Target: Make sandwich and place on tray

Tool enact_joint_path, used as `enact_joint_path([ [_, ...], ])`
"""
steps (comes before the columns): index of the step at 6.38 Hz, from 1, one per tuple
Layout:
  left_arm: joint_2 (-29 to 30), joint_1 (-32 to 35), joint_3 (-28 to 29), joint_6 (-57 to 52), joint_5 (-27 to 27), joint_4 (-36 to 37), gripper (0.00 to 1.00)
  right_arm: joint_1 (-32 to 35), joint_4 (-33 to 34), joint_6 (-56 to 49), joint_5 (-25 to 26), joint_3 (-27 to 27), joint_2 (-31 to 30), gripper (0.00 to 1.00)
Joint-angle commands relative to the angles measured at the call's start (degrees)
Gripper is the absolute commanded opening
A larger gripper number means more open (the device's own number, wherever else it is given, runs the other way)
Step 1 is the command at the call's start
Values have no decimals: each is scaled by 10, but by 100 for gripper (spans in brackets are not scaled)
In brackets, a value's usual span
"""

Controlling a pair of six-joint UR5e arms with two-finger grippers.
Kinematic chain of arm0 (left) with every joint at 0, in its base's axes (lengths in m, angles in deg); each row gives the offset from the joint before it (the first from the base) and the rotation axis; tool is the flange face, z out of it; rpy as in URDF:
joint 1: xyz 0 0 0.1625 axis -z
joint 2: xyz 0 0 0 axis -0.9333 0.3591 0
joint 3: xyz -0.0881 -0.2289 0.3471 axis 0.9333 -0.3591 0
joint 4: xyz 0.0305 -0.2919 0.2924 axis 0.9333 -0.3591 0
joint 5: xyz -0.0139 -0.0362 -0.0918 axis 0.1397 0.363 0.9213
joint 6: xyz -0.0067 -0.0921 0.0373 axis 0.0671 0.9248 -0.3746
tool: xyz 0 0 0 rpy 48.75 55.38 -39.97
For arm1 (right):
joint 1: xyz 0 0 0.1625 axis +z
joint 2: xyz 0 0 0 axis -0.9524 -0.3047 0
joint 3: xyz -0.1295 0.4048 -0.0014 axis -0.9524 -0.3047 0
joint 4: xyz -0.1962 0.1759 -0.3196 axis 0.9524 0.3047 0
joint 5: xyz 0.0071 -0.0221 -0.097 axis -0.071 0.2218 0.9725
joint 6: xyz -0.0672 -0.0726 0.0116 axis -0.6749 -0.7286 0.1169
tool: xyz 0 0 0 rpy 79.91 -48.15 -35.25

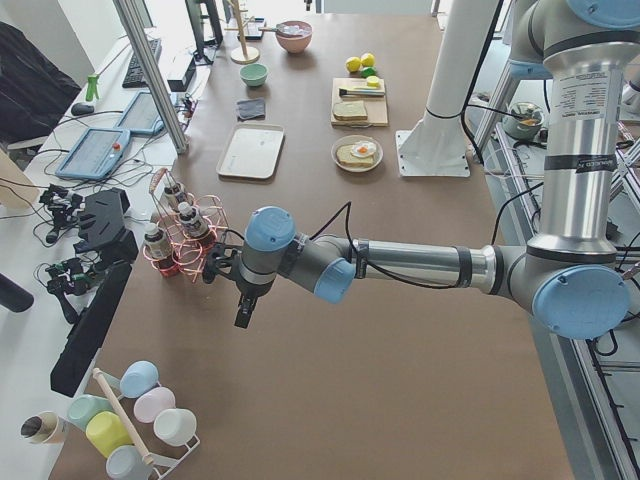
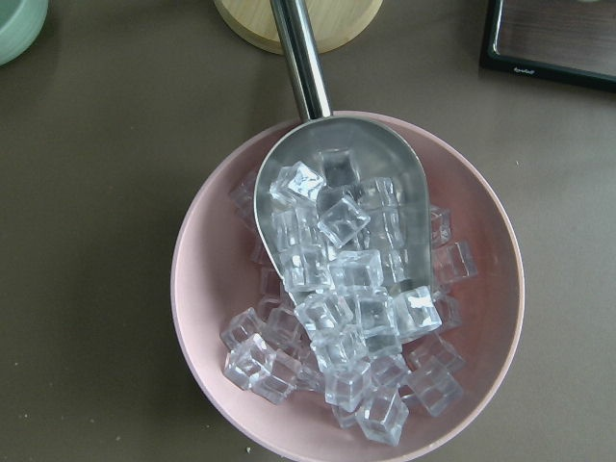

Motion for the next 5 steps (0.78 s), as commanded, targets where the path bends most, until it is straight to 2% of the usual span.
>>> enact_joint_path([
  [1, 13, -19, -27, 4, 15, 3, 98, -53, 0, 85, -8, 31, 37, 100],
  [2, 15, -30, -49, 19, 14, 3, 98, -97, -1, 146, -7, 61, 51, 100],
  [3, 17, -68, -76, 43, 8, -2, 98, -125, -1, 197, -5, 88, 62, 100],
  [4, 40, -87, -84, 132, -10, -3, 98, -137, -1, 202, -6, 99, 64, 100],
  [5, 43, -90, -85, 140, -7, -17, 98, -151, -1, 202, -5, 107, 65, 100],
])
